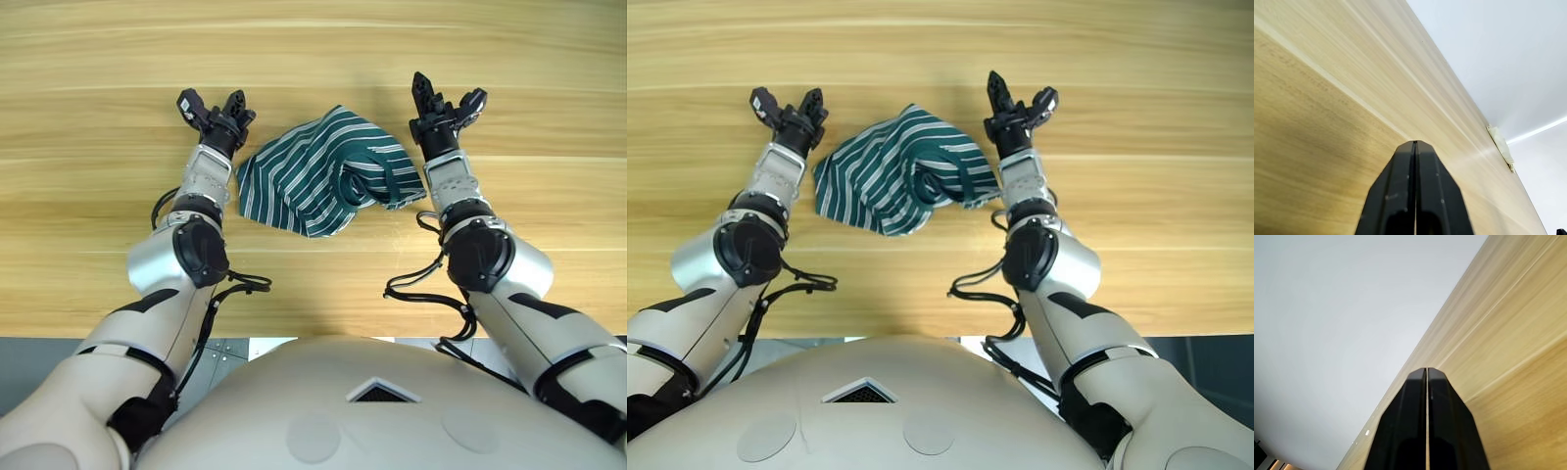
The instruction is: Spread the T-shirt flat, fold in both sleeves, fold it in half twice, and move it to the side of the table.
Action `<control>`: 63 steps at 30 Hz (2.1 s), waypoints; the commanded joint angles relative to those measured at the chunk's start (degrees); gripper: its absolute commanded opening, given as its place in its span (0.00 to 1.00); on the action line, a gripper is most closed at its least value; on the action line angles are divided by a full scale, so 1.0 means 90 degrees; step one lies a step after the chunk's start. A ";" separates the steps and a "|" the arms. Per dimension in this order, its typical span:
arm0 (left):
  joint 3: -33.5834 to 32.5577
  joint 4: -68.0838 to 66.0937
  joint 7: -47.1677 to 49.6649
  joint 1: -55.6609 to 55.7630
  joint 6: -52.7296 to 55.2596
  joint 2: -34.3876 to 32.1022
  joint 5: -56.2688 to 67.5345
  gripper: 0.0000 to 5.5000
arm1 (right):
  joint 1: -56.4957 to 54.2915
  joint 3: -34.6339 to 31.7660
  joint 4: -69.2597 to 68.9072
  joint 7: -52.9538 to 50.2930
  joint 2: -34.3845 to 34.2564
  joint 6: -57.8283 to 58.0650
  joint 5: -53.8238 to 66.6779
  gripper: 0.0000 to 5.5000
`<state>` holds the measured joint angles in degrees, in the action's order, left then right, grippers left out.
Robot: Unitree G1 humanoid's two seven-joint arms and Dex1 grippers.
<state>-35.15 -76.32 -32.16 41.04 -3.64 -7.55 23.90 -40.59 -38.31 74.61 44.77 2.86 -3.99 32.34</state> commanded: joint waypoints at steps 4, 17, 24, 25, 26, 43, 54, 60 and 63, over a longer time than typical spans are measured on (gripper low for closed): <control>0.0031 -0.0022 -0.0059 0.0123 0.0078 -0.0009 -0.0028 0.00 | 0.0066 0.0043 0.0058 -0.0102 -0.0011 -0.0013 -0.0065 0.01; 0.0059 -0.0020 -0.0106 0.0120 0.0080 -0.0012 -0.0046 0.00 | 0.0077 0.0093 0.0055 -0.0111 -0.0027 -0.0068 -0.0106 0.01; 0.0216 0.0027 -0.0359 0.0113 -0.0158 -0.0013 -0.0163 0.00 | 0.0096 0.0172 0.0056 -0.0171 -0.0037 -0.0154 -0.0219 0.01; 0.0314 0.0055 -0.0504 0.0110 -0.0282 -0.0003 -0.0243 0.00 | 0.0104 0.0190 0.0054 -0.0176 -0.0038 -0.0170 -0.0241 0.01; 0.0489 0.0094 -0.0640 0.0101 -0.0518 0.0012 -0.0410 0.00 | 0.0105 0.0191 0.0051 -0.0163 -0.0027 -0.0166 -0.0254 0.01; 0.3115 0.2778 -0.3924 -0.1038 -0.4533 -0.0096 -0.1463 0.00 | 0.0914 0.2286 -0.1675 0.0368 0.1023 -0.3277 -0.2322 0.01; 0.4324 0.4581 -0.4391 -0.2091 -0.4321 -0.0513 -0.1190 0.00 | 0.1832 0.3304 -0.3484 0.0558 0.1303 -0.3506 -0.2557 0.01; 0.4540 0.4556 -0.4233 -0.2117 -0.4351 -0.0592 -0.1242 0.00 | 0.2180 0.3692 -0.4176 0.0703 0.1358 -0.3357 -0.2452 0.01; 0.4614 0.4536 -0.4169 -0.2111 -0.4373 -0.0648 -0.1270 0.00 | 0.2313 0.3865 -0.4351 0.0754 0.1432 -0.3334 -0.2486 0.01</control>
<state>5.82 -35.85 -70.28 22.27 -43.01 -12.35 13.03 -20.62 -4.62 37.13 50.74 14.68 -34.77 9.98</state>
